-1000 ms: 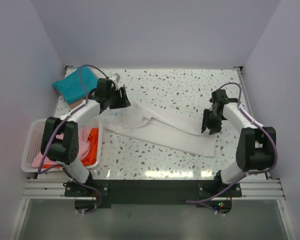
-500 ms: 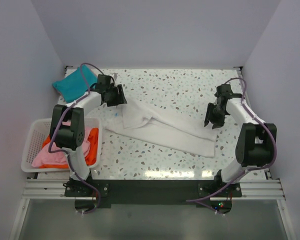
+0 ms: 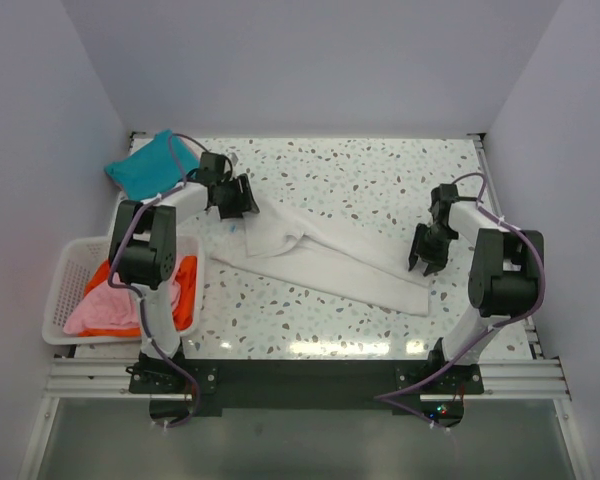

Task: Fold and stack the t-shirts
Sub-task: Fold the tshirt

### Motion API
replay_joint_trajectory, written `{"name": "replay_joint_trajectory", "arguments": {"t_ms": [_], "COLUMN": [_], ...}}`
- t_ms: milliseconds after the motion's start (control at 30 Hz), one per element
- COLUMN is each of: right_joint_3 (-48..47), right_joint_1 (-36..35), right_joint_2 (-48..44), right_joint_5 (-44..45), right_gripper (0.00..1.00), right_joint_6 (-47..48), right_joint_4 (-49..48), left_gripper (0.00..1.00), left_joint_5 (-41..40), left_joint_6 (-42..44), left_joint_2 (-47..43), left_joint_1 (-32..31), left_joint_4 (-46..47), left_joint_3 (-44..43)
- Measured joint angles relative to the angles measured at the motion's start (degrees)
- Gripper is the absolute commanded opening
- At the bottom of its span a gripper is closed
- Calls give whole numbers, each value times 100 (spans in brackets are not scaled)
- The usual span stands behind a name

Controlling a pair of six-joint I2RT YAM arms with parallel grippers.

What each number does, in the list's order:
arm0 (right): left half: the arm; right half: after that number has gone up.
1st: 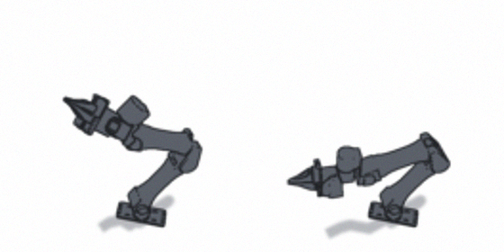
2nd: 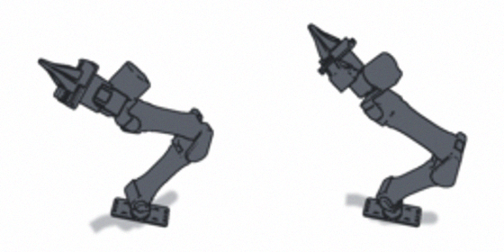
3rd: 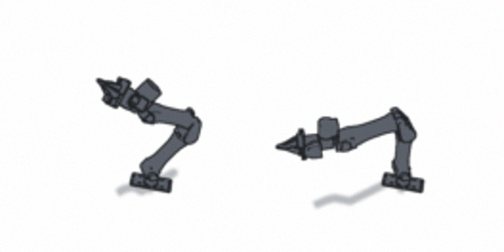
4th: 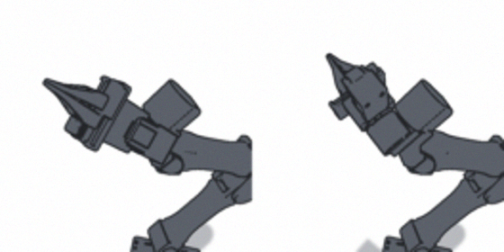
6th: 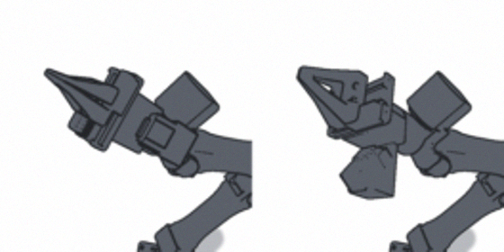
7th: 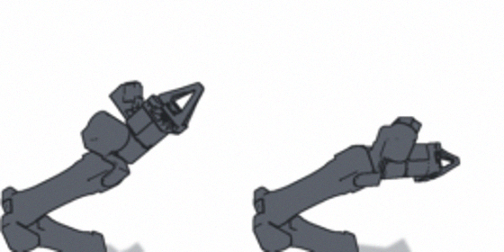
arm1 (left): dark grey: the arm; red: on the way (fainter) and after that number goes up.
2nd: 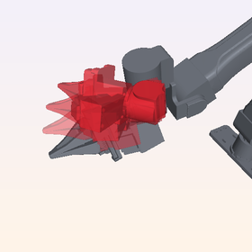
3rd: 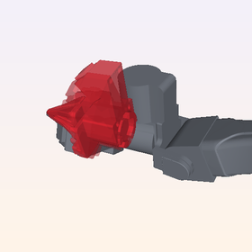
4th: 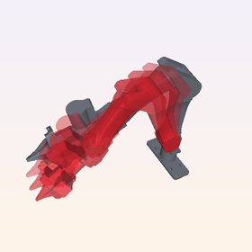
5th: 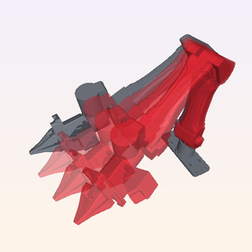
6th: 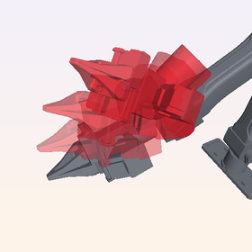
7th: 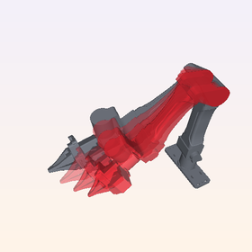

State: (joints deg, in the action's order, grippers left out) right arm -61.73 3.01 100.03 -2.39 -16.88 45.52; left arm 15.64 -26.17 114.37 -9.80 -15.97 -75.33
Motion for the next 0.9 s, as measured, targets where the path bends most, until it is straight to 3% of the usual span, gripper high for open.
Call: {"name": "replay_joint_trajectory", "arguments": {"t_ms": [533,767,900], "right_joint_3": [136,-299,-721], "right_joint_1": [-437,-540,-542], "right_joint_2": [-22,-201,-243], "right_joint_5": [157,136,-70], "right_gripper": [47,49,49], "right_joint_6": [-376,-323,-138], "right_joint_4": [599,935,754], "left_gripper": [63,64,65], "left_joint_5": [4,-256,-411], "left_joint_6": [238,319,304], "left_joint_2": [1429,1261,671], "left_joint_1": [-116,-243,-354], "left_joint_4": [-33,-341,-490], "left_joint_3": [-2124,-2236,-1816]}}
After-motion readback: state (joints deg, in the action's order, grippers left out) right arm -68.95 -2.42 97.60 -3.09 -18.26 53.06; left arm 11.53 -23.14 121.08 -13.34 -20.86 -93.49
